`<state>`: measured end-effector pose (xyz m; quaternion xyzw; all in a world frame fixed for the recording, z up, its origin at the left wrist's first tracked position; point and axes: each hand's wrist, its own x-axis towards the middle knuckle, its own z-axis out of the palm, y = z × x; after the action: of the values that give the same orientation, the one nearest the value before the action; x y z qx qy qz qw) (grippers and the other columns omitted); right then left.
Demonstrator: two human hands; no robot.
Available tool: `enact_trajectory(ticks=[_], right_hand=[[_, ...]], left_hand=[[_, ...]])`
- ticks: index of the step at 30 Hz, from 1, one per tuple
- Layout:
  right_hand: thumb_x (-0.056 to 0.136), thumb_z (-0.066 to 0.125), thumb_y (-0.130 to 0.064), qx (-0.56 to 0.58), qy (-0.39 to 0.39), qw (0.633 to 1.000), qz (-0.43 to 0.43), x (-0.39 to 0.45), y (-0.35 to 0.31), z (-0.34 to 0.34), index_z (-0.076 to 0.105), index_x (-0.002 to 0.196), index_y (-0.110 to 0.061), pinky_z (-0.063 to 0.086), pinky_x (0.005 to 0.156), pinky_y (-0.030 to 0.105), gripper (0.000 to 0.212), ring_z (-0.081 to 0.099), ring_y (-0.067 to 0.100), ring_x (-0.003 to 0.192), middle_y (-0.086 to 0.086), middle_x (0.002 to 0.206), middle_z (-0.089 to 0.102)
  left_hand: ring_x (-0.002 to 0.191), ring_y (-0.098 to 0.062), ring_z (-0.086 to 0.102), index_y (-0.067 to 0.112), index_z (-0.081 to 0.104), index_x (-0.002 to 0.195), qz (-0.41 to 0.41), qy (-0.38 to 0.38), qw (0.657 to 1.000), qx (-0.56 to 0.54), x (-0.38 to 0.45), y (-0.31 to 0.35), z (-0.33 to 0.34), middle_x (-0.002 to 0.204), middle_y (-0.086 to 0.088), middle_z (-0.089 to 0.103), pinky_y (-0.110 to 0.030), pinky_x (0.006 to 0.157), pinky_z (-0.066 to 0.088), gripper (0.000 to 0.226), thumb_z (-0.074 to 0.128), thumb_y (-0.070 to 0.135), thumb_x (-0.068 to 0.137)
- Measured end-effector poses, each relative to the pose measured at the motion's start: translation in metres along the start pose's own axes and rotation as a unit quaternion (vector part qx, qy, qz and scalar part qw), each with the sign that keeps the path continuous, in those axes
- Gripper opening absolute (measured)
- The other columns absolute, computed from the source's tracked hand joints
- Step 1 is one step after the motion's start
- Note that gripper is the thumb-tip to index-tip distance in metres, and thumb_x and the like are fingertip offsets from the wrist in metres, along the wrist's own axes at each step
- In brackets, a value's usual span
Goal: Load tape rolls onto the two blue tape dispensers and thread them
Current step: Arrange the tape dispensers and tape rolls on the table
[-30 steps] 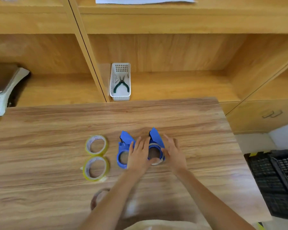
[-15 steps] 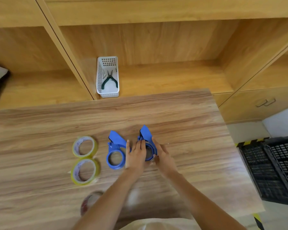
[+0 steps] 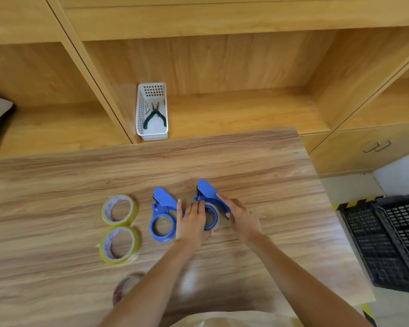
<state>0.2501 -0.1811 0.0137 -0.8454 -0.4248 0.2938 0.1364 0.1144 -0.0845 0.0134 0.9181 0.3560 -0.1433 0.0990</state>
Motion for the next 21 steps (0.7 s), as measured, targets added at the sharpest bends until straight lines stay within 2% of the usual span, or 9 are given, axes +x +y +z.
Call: enact_trajectory(ticks=[4, 6, 9, 11, 14, 17, 19, 21], right_hand=[[0.101, 0.048, -0.021, 0.019, -0.002, 1.000, 0.004, -0.002, 0.003, 0.002, 0.019, 0.146, -0.059, 0.054, 0.081, 0.041, 0.065, 0.062, 0.019, 0.106, -0.009, 0.135, 0.051], [0.102, 0.047, -0.029, 0.018, -0.011, 1.000, -0.001, -0.002, 0.006, 0.001, 0.019, 0.147, -0.057, 0.053, 0.082, 0.041, 0.060, 0.061, 0.022, 0.107, -0.007, 0.134, 0.051], [0.103, 0.041, -0.039, 0.018, -0.025, 0.999, -0.017, 0.001, 0.006, -0.002, 0.022, 0.151, -0.048, 0.051, 0.086, 0.040, 0.052, 0.054, 0.023, 0.117, -0.005, 0.140, 0.045], [0.103, 0.040, -0.038, 0.010, -0.026, 0.999, -0.030, 0.003, 0.005, -0.004, 0.025, 0.152, -0.039, 0.047, 0.095, 0.040, 0.051, 0.042, 0.022, 0.129, -0.005, 0.146, 0.040], [0.101, 0.046, -0.037, 0.004, 0.019, 0.999, -0.045, 0.000, 0.001, -0.004, 0.039, 0.146, -0.029, 0.041, 0.104, 0.037, 0.045, 0.036, 0.020, 0.134, -0.006, 0.144, 0.044], [0.099, 0.048, -0.040, -0.036, 0.086, 0.995, -0.046, -0.008, -0.007, -0.003, 0.047, 0.139, -0.026, 0.039, 0.100, 0.036, 0.043, 0.047, 0.020, 0.126, -0.007, 0.133, 0.055], [0.098, 0.049, -0.039, -0.051, 0.121, 0.990, -0.051, -0.015, -0.014, -0.003, 0.051, 0.135, -0.029, 0.041, 0.092, 0.037, 0.038, 0.058, 0.023, 0.111, -0.006, 0.119, 0.063], [0.096, 0.047, -0.034, -0.036, 0.138, 0.988, -0.054, -0.020, -0.020, -0.005, 0.054, 0.126, -0.031, 0.043, 0.086, 0.037, 0.030, 0.065, 0.026, 0.093, -0.006, 0.106, 0.068]], left_hand=[[0.140, -0.020, 0.038, 0.009, 0.020, 0.153, 0.002, 0.008, 1.000, -0.023, 0.001, 0.000, 0.000, 0.155, -0.006, 0.036, -0.047, 0.121, -0.005, 0.097, 0.066, 0.056, 0.081], [0.142, -0.020, 0.035, 0.010, 0.021, 0.153, 0.007, 0.017, 0.999, -0.049, 0.001, 0.000, 0.000, 0.156, -0.006, 0.035, -0.042, 0.122, -0.003, 0.098, 0.068, 0.055, 0.079], [0.145, -0.018, 0.030, 0.012, 0.022, 0.152, 0.012, 0.040, 0.996, -0.083, -0.001, -0.001, 0.002, 0.156, -0.003, 0.034, -0.038, 0.123, 0.000, 0.097, 0.069, 0.053, 0.079], [0.144, -0.017, 0.030, 0.013, 0.023, 0.152, 0.008, 0.056, 0.993, -0.106, -0.005, 0.001, 0.002, 0.155, -0.002, 0.034, -0.038, 0.123, 0.002, 0.096, 0.069, 0.053, 0.078], [0.142, -0.017, 0.033, 0.013, 0.026, 0.151, 0.005, 0.077, 0.989, -0.128, -0.011, 0.003, 0.002, 0.153, 0.000, 0.037, -0.039, 0.124, 0.005, 0.094, 0.068, 0.053, 0.077], [0.130, -0.021, 0.047, 0.014, 0.038, 0.145, 0.004, 0.127, 0.981, -0.147, -0.018, 0.004, -0.001, 0.143, 0.000, 0.049, -0.039, 0.118, 0.026, 0.089, 0.063, 0.057, 0.072], [0.118, -0.023, 0.055, 0.014, 0.047, 0.139, 0.006, 0.163, 0.973, -0.164, -0.023, 0.004, -0.004, 0.135, 0.000, 0.055, -0.038, 0.106, 0.040, 0.087, 0.058, 0.060, 0.065], [0.113, -0.023, 0.057, 0.015, 0.049, 0.136, 0.014, 0.194, 0.959, -0.205, -0.029, 0.003, -0.009, 0.133, 0.001, 0.057, -0.036, 0.096, 0.046, 0.086, 0.062, 0.055, 0.061]])
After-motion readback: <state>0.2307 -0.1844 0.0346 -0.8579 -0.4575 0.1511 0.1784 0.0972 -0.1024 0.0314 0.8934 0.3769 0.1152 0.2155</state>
